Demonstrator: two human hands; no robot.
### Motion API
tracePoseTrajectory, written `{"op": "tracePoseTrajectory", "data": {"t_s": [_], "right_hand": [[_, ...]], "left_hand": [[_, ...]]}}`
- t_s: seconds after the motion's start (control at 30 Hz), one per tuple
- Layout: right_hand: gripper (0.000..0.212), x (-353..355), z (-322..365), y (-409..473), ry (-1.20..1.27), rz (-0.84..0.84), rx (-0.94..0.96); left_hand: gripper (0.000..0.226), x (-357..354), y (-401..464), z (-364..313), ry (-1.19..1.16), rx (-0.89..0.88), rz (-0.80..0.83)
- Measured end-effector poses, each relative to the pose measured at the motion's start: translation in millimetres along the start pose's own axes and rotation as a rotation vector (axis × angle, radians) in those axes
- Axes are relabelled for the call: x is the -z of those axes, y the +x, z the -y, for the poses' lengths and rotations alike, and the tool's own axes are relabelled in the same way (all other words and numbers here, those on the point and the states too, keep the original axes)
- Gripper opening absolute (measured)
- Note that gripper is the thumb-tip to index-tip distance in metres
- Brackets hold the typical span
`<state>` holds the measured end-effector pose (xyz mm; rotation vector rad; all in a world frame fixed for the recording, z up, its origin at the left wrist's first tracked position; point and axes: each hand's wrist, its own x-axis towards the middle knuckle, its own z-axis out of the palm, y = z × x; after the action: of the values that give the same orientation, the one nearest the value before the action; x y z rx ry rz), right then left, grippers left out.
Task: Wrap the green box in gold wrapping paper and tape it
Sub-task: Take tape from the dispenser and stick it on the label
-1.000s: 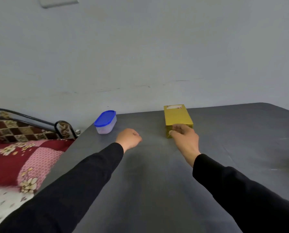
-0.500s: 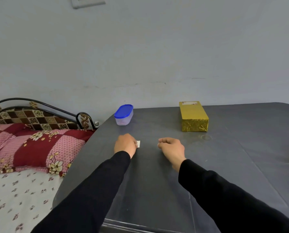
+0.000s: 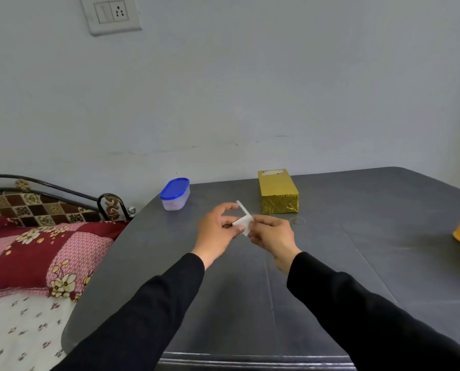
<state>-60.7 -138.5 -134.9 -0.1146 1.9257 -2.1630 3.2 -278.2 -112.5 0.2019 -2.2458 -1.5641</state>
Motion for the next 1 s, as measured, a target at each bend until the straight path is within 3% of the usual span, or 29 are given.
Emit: {"op": "tracePoseTrajectory", "data": {"t_s": [0.1,0.27,0.43,0.73,0.9,1.0], "right_hand": [[0.016,28.0,14.5,-8.7,-0.013,0.003,0.041],[0.018,62.3,36.7,-13.7,-0.167,-0.141,0.143],[0.023,85.6,52.3,1.8,-0.332,-0.214,0.243],[0.014,119.6,62.7,114.3,0.004,-0.159,0.032],[0.012,131.5,84.8,161.4,0.047,-0.18,-0.023],[0.01,136.8,106.8,166.0,0.082,-0.244,-0.05]], "left_hand": [[0.053,-15.4,-3.9,-17.5,-0.027,-0.054,0.129],[0.018,-51.4,-1.6,-41.9,-0.133,0.018,0.187],[0.007,-96.3,21.0,-47.0,-0.273,0.123,0.086],[0.017,-152.6,128.7,-26.7,-0.186,0.089,-0.076],[0.015,-169.7,184.4,-44.6,-0.164,0.167,-0.017],[0.007,-171.6,196.6,-75.4,-0.346,0.266,0.029]]}}
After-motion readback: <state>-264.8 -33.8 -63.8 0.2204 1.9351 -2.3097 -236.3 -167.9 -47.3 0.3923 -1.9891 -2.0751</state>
